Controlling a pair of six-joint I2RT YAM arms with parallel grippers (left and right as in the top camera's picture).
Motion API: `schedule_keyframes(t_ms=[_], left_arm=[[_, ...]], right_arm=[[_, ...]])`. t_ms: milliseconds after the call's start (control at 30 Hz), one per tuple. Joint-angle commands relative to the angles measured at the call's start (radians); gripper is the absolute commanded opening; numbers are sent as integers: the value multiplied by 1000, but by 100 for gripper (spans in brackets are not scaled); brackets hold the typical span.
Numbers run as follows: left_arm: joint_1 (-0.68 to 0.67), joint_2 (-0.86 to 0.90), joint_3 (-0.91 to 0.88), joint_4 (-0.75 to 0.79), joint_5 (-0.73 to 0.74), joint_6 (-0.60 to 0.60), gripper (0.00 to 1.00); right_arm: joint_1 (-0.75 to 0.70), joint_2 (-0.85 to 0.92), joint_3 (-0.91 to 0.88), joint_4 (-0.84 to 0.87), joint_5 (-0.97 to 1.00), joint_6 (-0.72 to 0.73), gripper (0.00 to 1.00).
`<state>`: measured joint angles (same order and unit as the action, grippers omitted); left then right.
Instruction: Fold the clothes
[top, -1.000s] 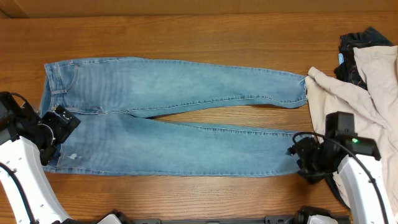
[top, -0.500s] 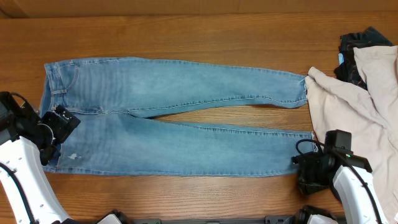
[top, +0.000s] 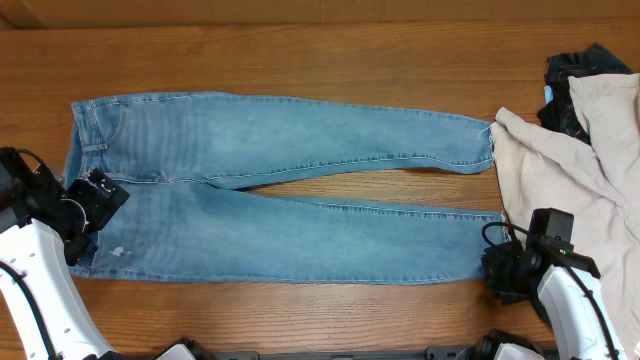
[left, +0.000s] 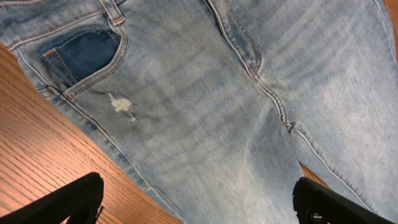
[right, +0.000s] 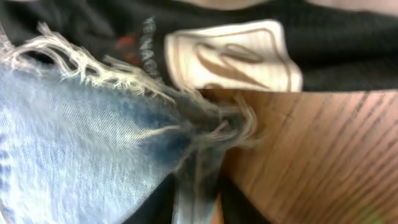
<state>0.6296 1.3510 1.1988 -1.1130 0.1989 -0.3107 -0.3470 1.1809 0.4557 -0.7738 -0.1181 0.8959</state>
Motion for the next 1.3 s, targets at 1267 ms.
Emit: schedule_keyframes(t_ms=[1267], left_arm=[[180,11,-330,225,-326,-244,98]], right_arm=[[-2,49,266,-90,-13,-276,4]])
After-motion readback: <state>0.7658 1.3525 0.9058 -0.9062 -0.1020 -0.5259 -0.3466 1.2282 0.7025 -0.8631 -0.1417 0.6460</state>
